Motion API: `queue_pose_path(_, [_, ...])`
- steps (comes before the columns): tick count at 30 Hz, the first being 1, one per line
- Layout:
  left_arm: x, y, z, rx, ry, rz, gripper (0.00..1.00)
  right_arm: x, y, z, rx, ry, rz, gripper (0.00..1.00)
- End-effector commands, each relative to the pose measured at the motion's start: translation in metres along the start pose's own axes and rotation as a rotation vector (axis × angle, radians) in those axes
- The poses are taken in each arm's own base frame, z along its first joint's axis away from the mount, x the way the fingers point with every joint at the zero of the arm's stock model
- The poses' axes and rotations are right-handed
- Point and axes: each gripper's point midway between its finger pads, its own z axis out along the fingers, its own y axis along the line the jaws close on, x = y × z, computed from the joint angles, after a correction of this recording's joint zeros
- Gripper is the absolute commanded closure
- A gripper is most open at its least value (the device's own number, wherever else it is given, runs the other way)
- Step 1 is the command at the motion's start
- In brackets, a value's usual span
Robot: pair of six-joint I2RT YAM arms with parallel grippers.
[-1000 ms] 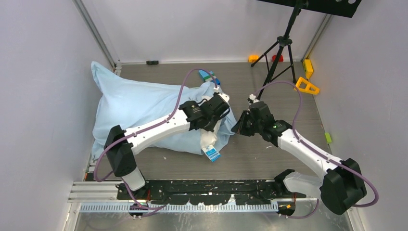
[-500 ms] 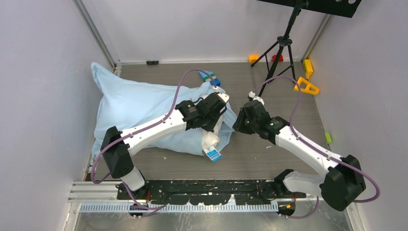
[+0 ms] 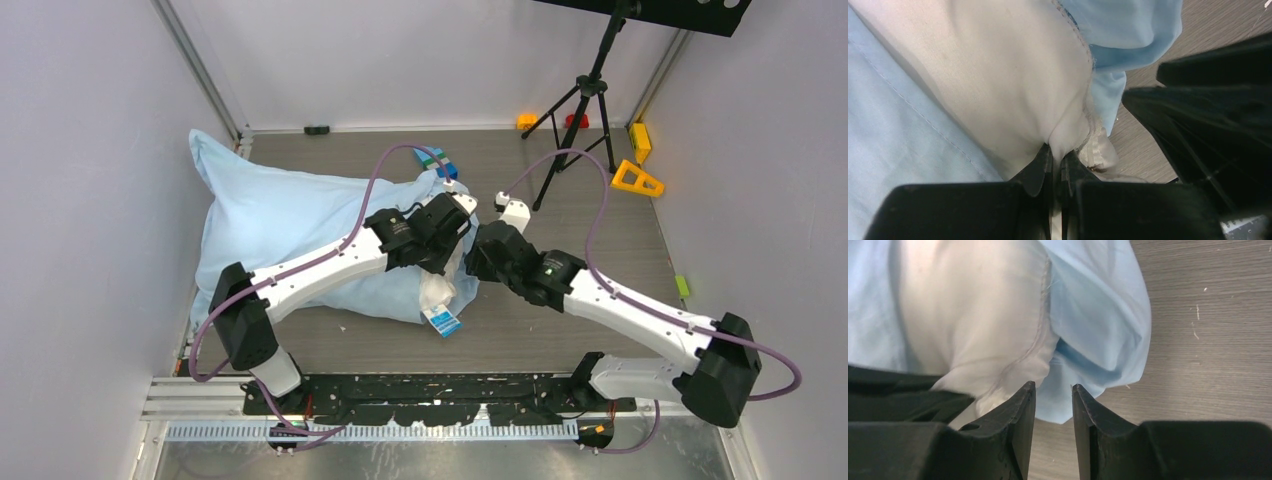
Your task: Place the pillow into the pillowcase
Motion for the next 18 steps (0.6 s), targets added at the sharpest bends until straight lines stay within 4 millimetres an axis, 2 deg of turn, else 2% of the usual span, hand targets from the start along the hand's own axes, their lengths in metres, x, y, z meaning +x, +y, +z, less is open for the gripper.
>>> queue_pose_path(1, [-0.029,-0.013,-0.013,0.074,-0.116,-0.024,1.0,-0.026,0.004,0.013,0.032,-0.134,0.022,0.6])
queue_pose_path(5, [-0.029,-0.012,-0.014,0.073,-0.116,-0.024,1.0,-0.034,0.001,0.021,0.039,-0.204,-0.02,0.55])
queue_pose_path(18, [-0.033,-0.009,-0.018,0.073,-0.12,-0.031,1.0,-0.015,-0.012,0.051,0.08,-0.204,-0.128,0.53])
